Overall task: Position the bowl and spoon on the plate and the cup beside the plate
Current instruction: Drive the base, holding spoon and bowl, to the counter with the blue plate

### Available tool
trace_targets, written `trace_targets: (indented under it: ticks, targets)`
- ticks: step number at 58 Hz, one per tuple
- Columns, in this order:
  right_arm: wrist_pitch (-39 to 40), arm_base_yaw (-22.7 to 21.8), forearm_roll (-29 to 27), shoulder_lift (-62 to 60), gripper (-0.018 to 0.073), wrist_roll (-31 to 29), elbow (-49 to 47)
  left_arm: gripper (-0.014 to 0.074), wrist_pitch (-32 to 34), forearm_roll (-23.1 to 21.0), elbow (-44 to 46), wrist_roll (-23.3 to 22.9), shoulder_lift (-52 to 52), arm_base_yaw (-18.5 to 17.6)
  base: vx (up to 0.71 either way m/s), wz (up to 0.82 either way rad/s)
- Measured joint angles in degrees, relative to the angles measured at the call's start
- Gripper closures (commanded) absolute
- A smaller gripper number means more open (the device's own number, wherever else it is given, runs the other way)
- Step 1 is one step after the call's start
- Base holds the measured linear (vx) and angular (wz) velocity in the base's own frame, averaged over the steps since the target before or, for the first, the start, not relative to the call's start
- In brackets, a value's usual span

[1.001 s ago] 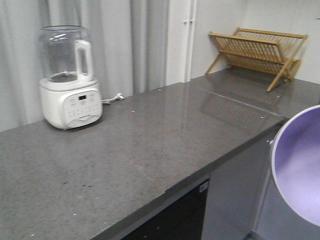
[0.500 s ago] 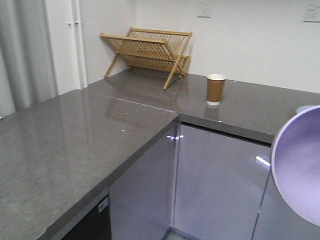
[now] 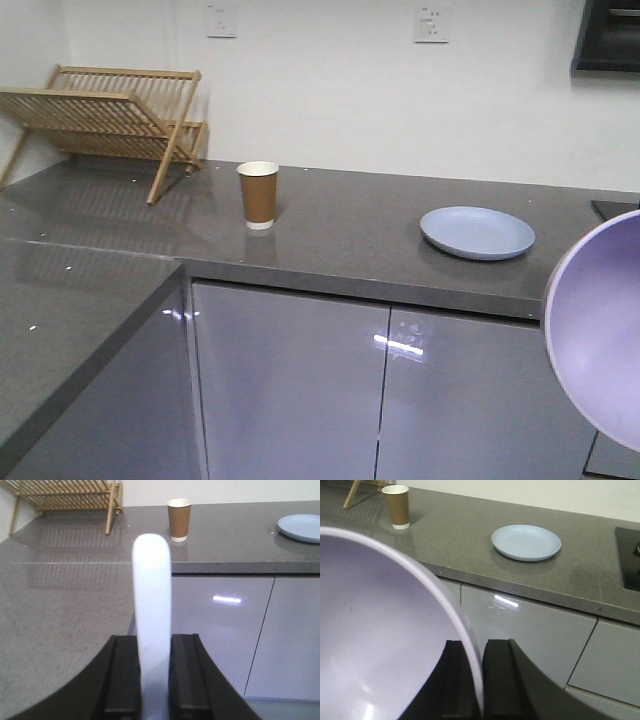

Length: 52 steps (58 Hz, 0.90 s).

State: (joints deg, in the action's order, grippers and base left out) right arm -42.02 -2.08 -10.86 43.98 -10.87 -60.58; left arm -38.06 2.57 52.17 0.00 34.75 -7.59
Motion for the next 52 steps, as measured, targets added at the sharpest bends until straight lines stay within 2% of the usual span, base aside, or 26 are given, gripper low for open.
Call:
trace_targets:
  ticks: [52]
  targets:
    - [0.00,0.00,0.00,0.00,0.0568,-0.05,0.00,0.0599,-0.03,0.00,0.00,0.00,0.00,0.00,0.39,-0.20]
